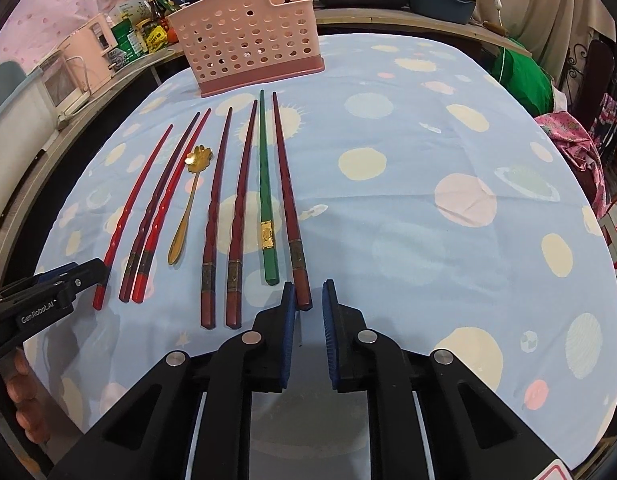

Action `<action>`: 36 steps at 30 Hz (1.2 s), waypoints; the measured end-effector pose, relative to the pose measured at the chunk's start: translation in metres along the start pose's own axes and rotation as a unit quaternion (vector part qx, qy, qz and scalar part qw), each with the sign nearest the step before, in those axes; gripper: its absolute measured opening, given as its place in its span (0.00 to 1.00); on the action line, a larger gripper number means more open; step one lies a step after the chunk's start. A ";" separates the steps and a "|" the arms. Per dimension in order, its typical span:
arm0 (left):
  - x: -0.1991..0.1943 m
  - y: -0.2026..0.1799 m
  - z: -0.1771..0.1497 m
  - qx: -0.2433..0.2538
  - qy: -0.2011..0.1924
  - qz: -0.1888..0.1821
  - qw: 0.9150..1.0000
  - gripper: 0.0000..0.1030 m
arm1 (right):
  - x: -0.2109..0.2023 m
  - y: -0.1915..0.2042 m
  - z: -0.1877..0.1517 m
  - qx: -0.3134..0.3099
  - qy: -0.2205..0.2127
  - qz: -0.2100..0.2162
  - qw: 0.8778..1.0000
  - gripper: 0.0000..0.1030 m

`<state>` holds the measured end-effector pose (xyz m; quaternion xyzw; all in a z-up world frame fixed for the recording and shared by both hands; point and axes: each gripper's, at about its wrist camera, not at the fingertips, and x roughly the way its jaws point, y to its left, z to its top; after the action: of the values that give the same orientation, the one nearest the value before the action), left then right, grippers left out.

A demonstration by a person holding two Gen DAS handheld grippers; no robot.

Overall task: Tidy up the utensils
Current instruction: 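Grasp a red chopstick with the left tool while the right tool grasps a dark red chopstick, then lift both chopsticks, lower them into the pink holder and open both tools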

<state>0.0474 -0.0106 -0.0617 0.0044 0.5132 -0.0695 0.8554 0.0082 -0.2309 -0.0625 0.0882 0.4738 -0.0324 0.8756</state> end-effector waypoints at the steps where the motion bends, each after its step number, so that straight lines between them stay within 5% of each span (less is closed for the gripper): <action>1: 0.000 0.000 0.000 0.000 0.001 -0.002 1.000 0.44 | 0.001 0.001 0.001 -0.001 0.000 0.000 1.000 0.12; 10: 0.003 -0.008 -0.003 0.009 0.004 0.000 1.000 0.43 | 0.006 0.004 0.007 -0.004 -0.003 0.003 1.000 0.12; 16: 0.002 -0.009 -0.003 0.013 0.003 -0.004 1.000 0.31 | 0.006 0.004 0.007 -0.009 -0.004 0.003 1.000 0.09; 22: 0.002 -0.012 -0.003 0.021 0.006 -0.013 1.000 0.07 | 0.006 0.005 0.007 -0.011 -0.004 0.004 1.000 0.08; 36: -0.030 -0.005 0.006 0.004 -0.018 -0.039 0.999 0.07 | -0.031 0.007 0.020 -0.008 -0.042 0.022 0.999 0.07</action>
<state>0.0386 -0.0126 -0.0321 -0.0133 0.4968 -0.1051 0.8614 0.0084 -0.2288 -0.0256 0.0907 0.4343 -0.0129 0.8961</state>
